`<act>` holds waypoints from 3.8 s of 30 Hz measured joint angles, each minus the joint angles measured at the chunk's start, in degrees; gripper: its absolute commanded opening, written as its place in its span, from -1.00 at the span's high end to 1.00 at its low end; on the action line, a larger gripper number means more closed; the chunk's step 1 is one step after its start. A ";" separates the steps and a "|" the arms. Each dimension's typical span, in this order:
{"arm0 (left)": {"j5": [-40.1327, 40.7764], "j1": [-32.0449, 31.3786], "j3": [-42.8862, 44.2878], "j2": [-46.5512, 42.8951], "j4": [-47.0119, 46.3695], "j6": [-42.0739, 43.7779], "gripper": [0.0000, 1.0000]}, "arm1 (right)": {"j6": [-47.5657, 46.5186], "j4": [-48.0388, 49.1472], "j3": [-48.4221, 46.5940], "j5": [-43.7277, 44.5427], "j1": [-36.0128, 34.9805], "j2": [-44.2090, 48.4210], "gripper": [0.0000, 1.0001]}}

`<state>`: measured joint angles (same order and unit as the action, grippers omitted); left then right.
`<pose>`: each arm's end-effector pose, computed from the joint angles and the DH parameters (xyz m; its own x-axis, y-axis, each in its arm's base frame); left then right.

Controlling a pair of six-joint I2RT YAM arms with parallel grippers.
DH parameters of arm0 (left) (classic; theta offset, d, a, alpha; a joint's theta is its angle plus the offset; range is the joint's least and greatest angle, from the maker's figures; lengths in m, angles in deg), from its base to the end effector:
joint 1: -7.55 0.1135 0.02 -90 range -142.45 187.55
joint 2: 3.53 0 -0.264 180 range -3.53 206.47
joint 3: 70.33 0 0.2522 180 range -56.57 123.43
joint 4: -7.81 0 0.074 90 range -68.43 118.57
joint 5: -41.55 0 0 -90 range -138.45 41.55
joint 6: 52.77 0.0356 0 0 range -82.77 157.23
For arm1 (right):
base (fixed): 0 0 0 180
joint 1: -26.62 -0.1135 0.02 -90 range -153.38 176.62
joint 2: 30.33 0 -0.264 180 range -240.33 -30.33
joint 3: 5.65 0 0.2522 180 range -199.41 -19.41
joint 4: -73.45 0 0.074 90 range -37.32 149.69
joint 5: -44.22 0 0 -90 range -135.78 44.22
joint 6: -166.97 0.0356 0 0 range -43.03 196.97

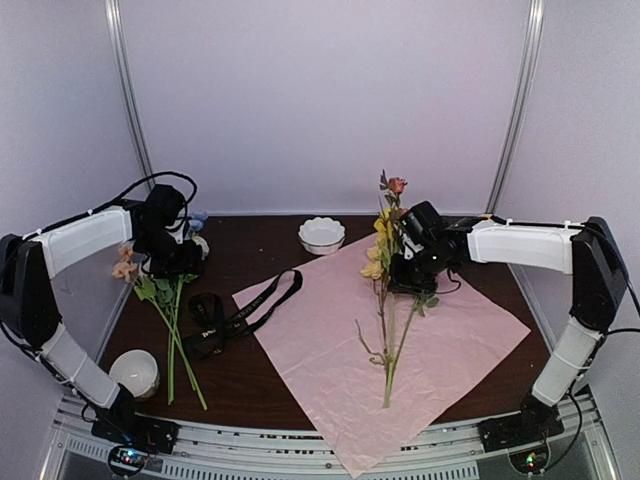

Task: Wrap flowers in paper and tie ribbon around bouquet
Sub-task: Place the fake flower on the flattened wrapping paper, then pick up the fake flower from the corner of the board, then pass from the left arm to the right

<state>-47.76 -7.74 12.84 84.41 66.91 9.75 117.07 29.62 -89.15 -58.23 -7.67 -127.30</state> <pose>0.2992 -0.0814 0.2580 -0.8876 -0.2357 -0.3957 -0.1702 0.9662 -0.1936 0.2898 0.2069 0.2253 -0.9481 0.1148 -0.2964 -0.0466 0.8723 0.4868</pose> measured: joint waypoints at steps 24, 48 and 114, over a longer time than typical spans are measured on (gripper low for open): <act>4.02 4.04 -23.69 -5.86 -9.20 -17.03 0.43 | -2.03 -3.56 0.13 7.19 0.79 4.09 0.35; 8.09 -0.83 -28.24 -9.73 -10.62 -19.71 0.63 | -3.82 -5.09 -0.28 7.17 0.24 3.23 0.35; -9.77 -34.62 -8.57 -21.07 -49.00 3.76 1.00 | -6.91 32.30 -15.98 -23.12 -17.62 10.56 -0.04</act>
<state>-57.53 -42.36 4.27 63.34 17.91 13.51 110.16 61.93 -105.13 -81.35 -25.28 -116.75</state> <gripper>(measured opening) 0.032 0.524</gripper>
